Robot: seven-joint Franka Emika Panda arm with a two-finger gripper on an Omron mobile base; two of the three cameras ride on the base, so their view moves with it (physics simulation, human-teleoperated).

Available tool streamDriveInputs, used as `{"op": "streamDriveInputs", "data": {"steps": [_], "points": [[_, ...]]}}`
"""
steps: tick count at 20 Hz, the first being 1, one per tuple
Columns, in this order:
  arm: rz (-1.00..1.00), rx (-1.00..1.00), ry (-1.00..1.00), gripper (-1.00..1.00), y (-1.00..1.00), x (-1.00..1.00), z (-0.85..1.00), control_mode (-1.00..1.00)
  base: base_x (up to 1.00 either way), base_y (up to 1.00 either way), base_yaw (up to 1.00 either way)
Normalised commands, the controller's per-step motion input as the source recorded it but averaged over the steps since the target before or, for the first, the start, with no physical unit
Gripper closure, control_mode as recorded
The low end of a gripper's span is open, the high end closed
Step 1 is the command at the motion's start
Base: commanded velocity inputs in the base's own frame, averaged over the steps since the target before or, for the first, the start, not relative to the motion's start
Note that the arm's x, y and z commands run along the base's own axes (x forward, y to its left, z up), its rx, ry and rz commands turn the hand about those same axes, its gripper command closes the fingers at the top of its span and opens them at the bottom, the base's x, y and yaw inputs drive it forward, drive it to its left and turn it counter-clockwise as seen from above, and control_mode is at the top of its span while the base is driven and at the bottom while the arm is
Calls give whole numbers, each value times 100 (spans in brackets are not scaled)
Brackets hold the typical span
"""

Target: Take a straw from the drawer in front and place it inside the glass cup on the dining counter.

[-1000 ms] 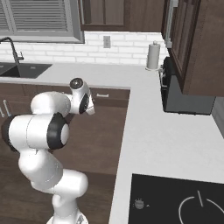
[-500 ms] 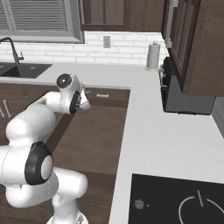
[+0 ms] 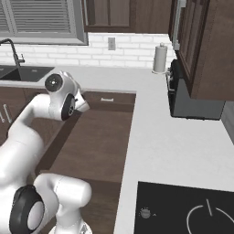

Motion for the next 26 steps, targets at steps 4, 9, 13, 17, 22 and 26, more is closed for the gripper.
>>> {"op": "streamDriveInputs", "data": {"steps": [4,9,13,17,22,26], "points": [[9,-2,-1,100,-9,-61,35,-100,0,0,0],[8,0,-5,100,-9,-41,42,-100,0,0,0],[6,0,-3,100,0,-27,28,-100,0,0,0],[2,0,-7,100,0,-30,9,-100,0,0,0],[0,0,-17,100,-3,-54,22,-100,0,0,0],[1,0,-14,100,0,-76,15,-100,0,0,0]]}}
